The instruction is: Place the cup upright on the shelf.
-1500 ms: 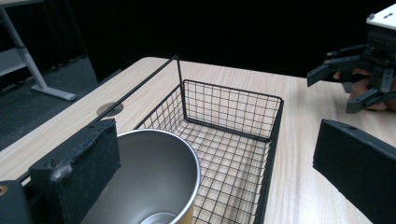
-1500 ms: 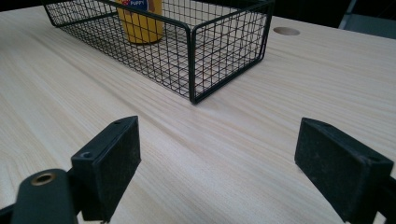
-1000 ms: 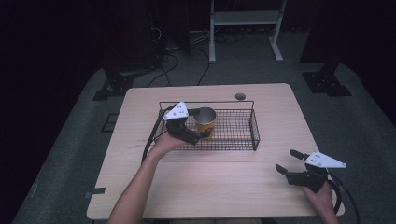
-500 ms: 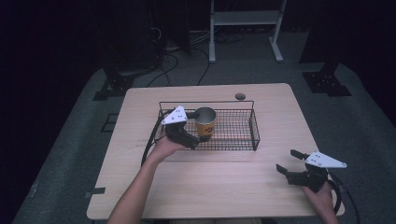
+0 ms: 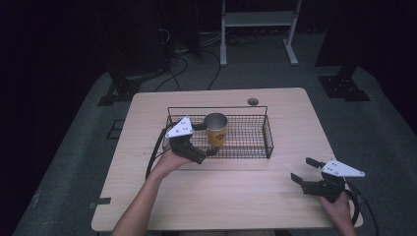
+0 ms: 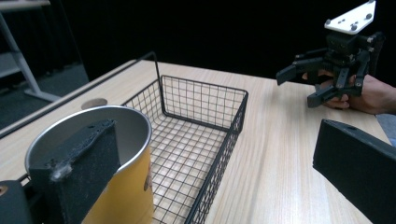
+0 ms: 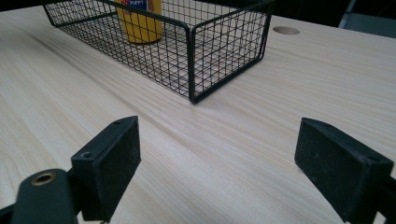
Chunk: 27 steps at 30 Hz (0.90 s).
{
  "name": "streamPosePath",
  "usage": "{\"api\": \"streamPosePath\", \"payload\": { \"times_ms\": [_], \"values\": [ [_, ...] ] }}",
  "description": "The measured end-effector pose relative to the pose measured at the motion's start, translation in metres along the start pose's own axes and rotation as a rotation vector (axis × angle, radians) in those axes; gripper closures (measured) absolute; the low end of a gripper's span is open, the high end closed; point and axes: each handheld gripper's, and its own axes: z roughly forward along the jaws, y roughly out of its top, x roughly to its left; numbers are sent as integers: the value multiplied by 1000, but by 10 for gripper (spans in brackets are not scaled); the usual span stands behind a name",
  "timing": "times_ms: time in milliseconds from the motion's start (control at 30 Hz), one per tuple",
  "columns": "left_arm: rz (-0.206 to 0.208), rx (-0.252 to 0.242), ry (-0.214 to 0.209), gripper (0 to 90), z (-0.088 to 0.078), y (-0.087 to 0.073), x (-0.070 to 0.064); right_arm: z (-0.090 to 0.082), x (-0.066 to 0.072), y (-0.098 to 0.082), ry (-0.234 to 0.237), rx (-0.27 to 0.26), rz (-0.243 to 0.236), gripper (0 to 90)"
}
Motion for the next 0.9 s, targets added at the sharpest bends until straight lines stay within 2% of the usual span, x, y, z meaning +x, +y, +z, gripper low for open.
{"api": "streamPosePath", "payload": {
  "times_ms": [233,400,467,667,833,900],
  "values": [
    [-7,2,-1,0,-5,-7,-5,0,0,0,0,0,1,133],
    [-12,-22,-2,0,-10,-12,-11,0,0,0,-1,0,0,133],
    [-12,-16,-3,0,-11,-13,-13,0,0,0,-2,1,1,133],
    [1,-17,-2,0,-14,-17,-22,0,0,0,-2,2,-2,133],
    [13,8,-3,0,-14,-19,-29,0,0,0,-2,2,2,133],
    [9,-9,-4,0,-16,-21,-31,0,0,0,-2,3,0,133]
  ]
}}
